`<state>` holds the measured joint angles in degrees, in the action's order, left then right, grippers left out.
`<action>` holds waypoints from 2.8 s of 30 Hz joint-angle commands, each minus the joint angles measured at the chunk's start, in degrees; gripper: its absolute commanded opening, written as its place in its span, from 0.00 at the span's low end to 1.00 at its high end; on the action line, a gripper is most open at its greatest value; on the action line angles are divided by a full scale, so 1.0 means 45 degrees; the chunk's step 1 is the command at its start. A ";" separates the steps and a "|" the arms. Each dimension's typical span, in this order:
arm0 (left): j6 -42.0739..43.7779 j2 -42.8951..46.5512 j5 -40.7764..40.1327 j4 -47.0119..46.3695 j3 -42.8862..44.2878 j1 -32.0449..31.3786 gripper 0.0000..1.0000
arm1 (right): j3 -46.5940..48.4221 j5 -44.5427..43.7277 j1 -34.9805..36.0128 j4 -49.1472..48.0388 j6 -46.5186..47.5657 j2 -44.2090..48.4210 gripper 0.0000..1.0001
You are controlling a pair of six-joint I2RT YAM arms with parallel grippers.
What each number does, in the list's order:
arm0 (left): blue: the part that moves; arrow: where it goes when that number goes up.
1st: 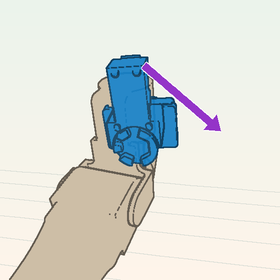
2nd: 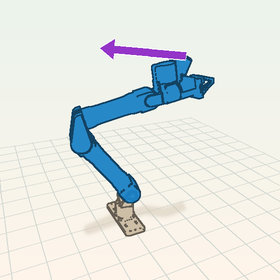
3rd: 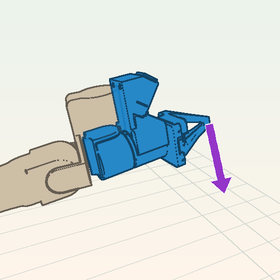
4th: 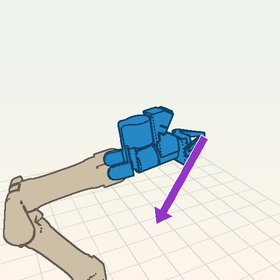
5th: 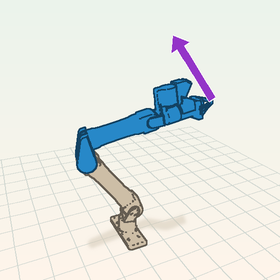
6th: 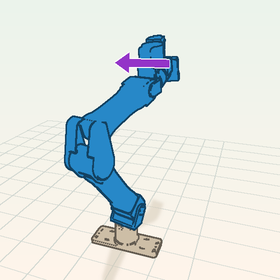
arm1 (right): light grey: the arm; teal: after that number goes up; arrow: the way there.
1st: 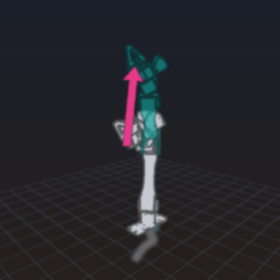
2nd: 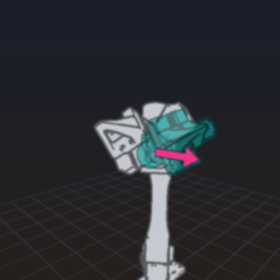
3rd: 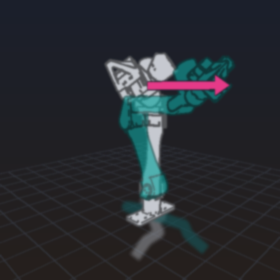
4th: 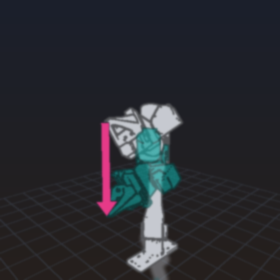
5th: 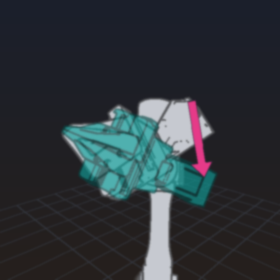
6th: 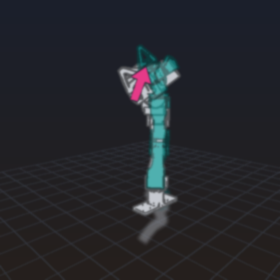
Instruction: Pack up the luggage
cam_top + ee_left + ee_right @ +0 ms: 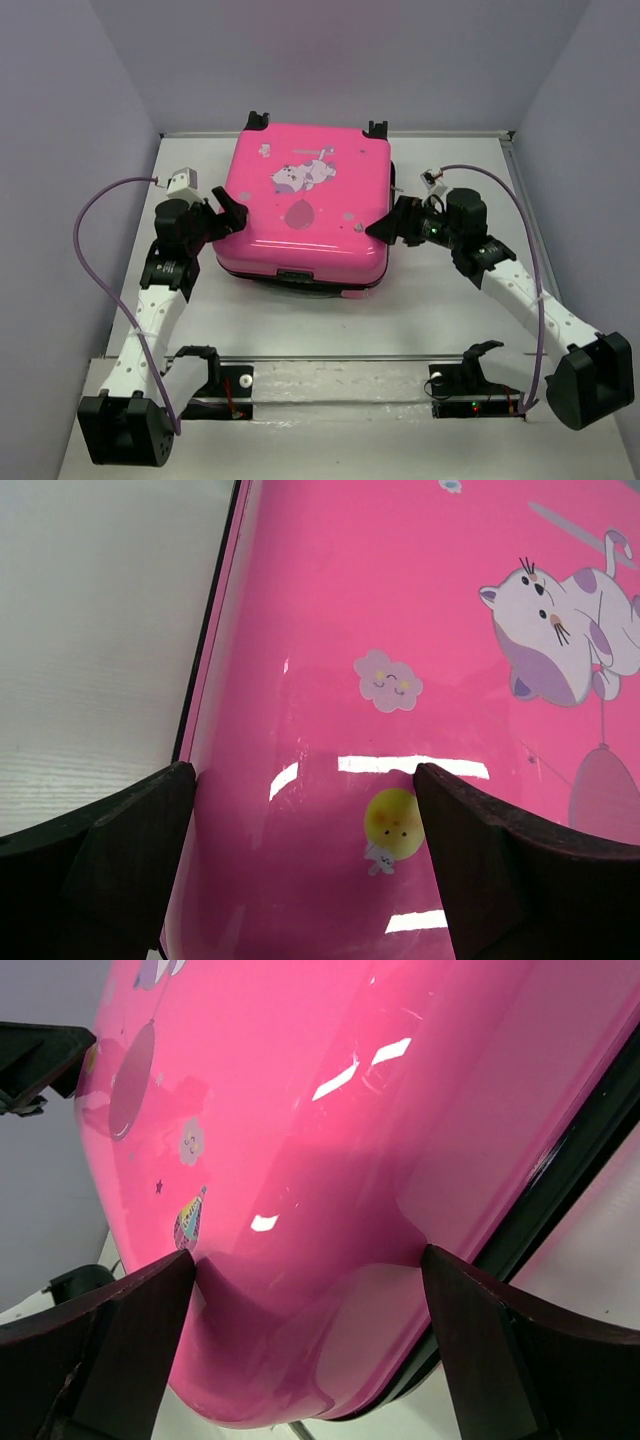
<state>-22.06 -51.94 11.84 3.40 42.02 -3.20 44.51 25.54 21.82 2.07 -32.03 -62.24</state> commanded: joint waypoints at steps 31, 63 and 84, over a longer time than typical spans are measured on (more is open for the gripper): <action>-0.2790 0.3610 -0.2962 0.0201 -0.0504 -0.7160 0.99 | 0.0513 -0.0342 -0.3326 0.1769 0.1983 0.2947 0.57; -0.2578 0.4863 0.0495 0.0865 -0.2503 -0.7160 0.99 | -0.5594 -0.3234 -0.3326 -0.5300 0.2782 0.2367 0.51; -0.2304 0.4317 -0.0228 0.0945 -0.1955 -0.7160 0.99 | -0.4755 -0.1925 -0.3326 -0.8172 0.3974 -0.0192 0.19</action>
<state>-33.34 -31.51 10.85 10.52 30.15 -35.27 21.54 17.89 6.68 -23.94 -14.28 -62.11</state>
